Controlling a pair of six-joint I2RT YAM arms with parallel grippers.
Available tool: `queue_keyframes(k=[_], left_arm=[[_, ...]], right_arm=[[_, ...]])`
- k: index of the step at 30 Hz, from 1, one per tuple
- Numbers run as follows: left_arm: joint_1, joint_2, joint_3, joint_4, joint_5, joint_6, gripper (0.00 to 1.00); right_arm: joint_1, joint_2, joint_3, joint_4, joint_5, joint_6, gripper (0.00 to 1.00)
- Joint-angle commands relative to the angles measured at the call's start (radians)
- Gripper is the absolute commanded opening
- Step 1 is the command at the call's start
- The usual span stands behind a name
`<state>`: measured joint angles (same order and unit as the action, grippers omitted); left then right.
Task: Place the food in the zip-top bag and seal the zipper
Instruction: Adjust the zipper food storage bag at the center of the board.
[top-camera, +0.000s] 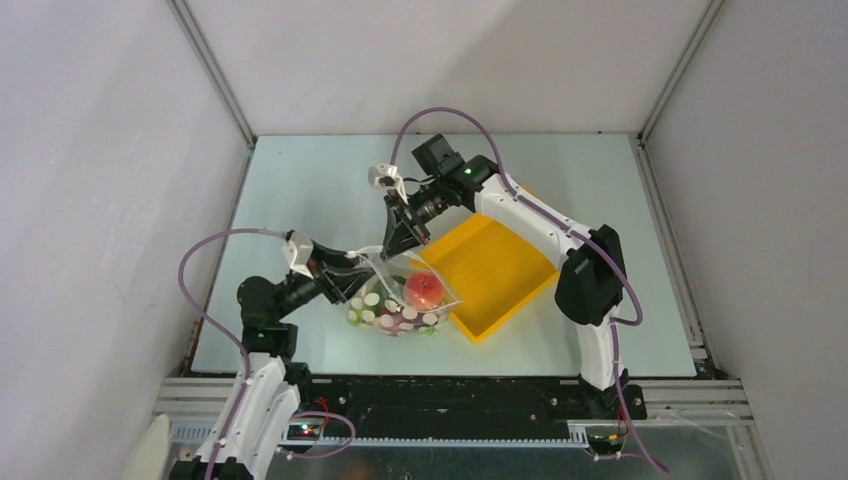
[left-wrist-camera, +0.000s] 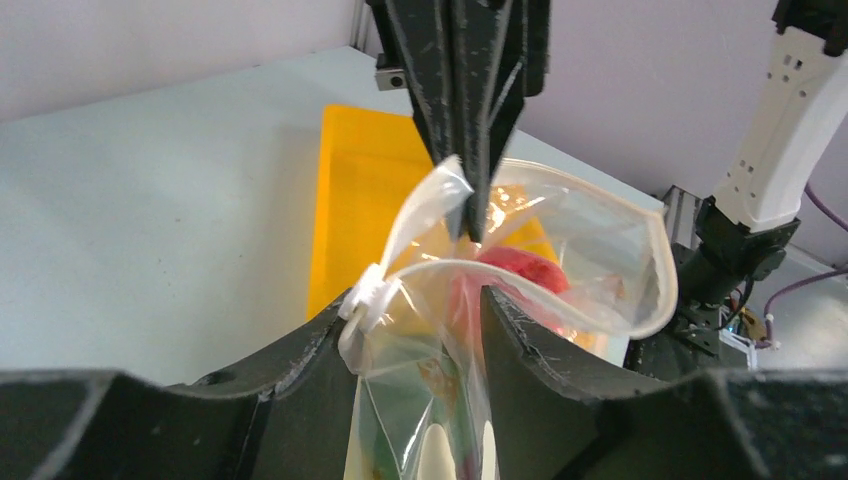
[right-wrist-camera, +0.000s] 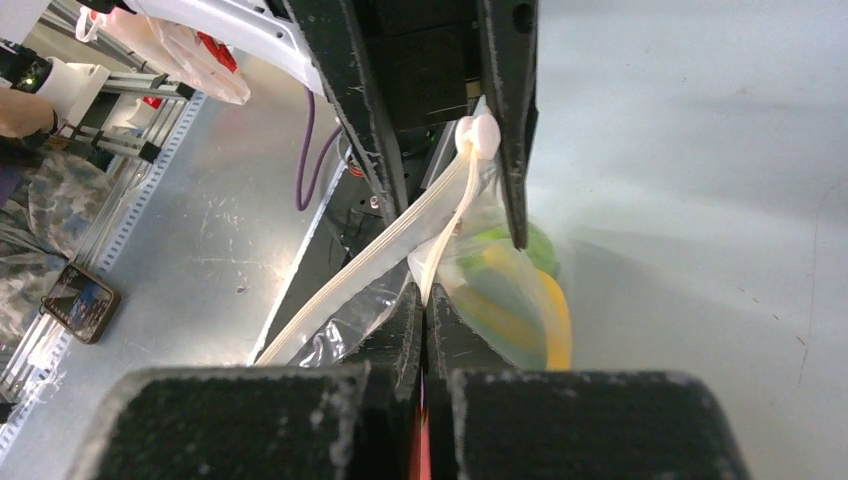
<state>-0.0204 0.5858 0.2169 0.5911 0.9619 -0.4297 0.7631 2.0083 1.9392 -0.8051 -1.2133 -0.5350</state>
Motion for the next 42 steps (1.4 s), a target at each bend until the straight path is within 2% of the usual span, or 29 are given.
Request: queue_keyframes(k=[1,4,13,15,17,18,20,22,24,25,26,29,32,35,38,40,42], left_arm=[[-0.025,-0.013,-0.014,0.105,0.017,-0.064,0.5],[-0.04,-0.015,-0.03,0.125,0.021,-0.093,0.47],[-0.058,-0.019,-0.052,0.097,-0.01,-0.08,0.5],[-0.058,-0.015,-0.05,0.095,-0.017,-0.08,0.48],[-0.059,-0.008,-0.042,0.093,-0.015,-0.082,0.37],[-0.058,-0.007,-0.038,0.091,-0.014,-0.082,0.26],[-0.059,-0.013,-0.032,0.091,-0.016,-0.085,0.13],[-0.059,-0.025,-0.026,0.09,-0.016,-0.091,0.03],[-0.059,-0.048,-0.017,0.083,-0.022,-0.097,0.01],[-0.058,-0.057,-0.013,0.061,-0.038,-0.097,0.0],[-0.059,-0.074,-0.007,0.046,-0.048,-0.097,0.0],[-0.066,-0.107,0.007,-0.025,-0.109,-0.098,0.0],[-0.094,-0.14,0.022,-0.099,-0.236,-0.1,0.0],[-0.145,-0.145,0.03,-0.148,-0.317,-0.102,0.0],[-0.177,-0.142,0.043,-0.154,-0.365,-0.13,0.0],[-0.197,-0.146,0.044,-0.16,-0.424,-0.163,0.0],[-0.216,-0.153,0.045,-0.175,-0.487,-0.199,0.0]], right_arm=[[-0.005,-0.065,-0.013,0.058,-0.051,0.017,0.0],[-0.005,-0.069,-0.014,0.039,-0.055,0.001,0.0],[-0.006,-0.093,-0.018,-0.023,-0.106,-0.07,0.0],[-0.007,-0.1,-0.02,-0.043,-0.117,-0.091,0.0],[-0.006,-0.103,-0.022,-0.073,-0.116,-0.109,0.0],[-0.006,-0.103,-0.022,-0.079,-0.11,-0.118,0.0],[-0.005,-0.101,-0.021,-0.094,-0.101,-0.124,0.0],[-0.005,-0.099,-0.022,-0.104,-0.094,-0.126,0.0],[-0.003,-0.096,-0.022,-0.102,-0.077,-0.108,0.02],[0.0,-0.096,-0.023,-0.086,-0.066,-0.092,0.07],[0.002,-0.096,-0.025,-0.071,-0.038,-0.052,0.2],[0.013,-0.119,-0.062,0.052,0.054,0.062,0.35],[0.024,-0.181,-0.126,0.182,0.2,0.204,0.51],[0.023,-0.246,-0.223,0.296,0.28,0.25,0.64],[0.018,-0.321,-0.272,0.287,0.345,0.256,0.77],[0.022,-0.382,-0.317,0.271,0.414,0.265,0.97],[0.035,-0.459,-0.391,0.303,0.532,0.294,0.99]])
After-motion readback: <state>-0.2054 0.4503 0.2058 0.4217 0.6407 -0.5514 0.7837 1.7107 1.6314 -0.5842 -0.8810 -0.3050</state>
